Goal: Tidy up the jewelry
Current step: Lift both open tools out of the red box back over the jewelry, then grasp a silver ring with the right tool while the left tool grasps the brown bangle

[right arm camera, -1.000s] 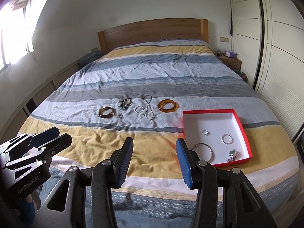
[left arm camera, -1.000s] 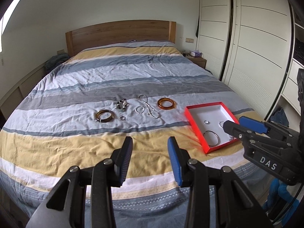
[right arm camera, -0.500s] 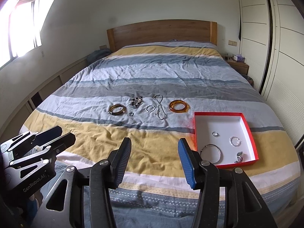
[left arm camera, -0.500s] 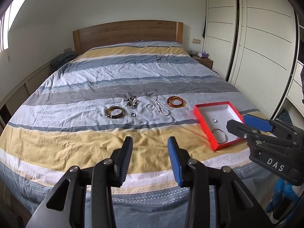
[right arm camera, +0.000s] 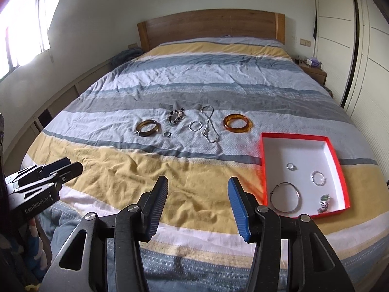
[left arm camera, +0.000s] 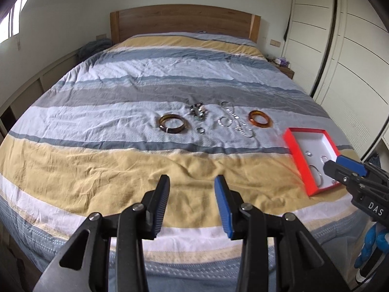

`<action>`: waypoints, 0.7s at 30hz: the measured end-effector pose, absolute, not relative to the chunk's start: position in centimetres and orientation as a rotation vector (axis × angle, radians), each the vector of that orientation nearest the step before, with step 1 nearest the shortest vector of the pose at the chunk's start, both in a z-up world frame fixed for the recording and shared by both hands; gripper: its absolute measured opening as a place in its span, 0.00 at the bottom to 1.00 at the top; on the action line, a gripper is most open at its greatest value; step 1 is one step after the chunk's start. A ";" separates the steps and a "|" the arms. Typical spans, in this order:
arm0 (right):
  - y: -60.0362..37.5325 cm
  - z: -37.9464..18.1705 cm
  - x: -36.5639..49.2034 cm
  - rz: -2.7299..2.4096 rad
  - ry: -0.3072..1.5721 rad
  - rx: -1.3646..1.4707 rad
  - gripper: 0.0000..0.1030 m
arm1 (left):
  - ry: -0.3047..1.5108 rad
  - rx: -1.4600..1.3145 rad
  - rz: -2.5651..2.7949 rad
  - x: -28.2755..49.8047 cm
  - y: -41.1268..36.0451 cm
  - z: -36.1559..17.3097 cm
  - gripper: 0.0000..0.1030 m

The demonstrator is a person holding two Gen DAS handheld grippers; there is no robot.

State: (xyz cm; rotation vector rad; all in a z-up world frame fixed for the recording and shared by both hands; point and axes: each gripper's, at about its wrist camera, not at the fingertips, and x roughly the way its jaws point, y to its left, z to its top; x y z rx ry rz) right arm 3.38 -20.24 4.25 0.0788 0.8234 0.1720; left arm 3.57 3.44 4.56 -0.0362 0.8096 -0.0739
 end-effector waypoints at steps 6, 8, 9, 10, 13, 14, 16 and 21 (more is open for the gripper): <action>-20.0 1.3 8.5 0.184 0.872 0.086 0.49 | 0.856 -0.090 -0.030 8.6 6.4 1.9 0.35; -20.0 0.5 10.1 0.189 0.884 0.092 0.49 | 0.866 -0.102 -0.017 10.3 7.1 1.1 0.35; -20.1 0.1 10.9 0.192 0.889 0.097 0.49 | 0.871 -0.107 -0.012 11.1 7.4 0.7 0.35; -20.1 -0.4 11.9 0.197 0.896 0.103 0.49 | 0.874 -0.111 -0.008 11.9 7.6 0.3 0.35; -19.8 -1.5 14.1 0.211 0.903 0.109 0.49 | 0.882 -0.120 -0.001 14.2 8.1 -0.7 0.35; -19.6 -1.9 14.9 0.218 0.906 0.110 0.49 | 0.886 -0.125 -0.002 15.0 8.2 -1.1 0.35; -19.2 -2.5 16.1 0.230 0.913 0.113 0.49 | 0.889 -0.129 -0.005 16.5 8.3 -1.6 0.35; -18.0 -4.0 18.8 0.264 0.923 0.124 0.49 | 0.887 -0.134 -0.014 19.9 8.6 -2.5 0.35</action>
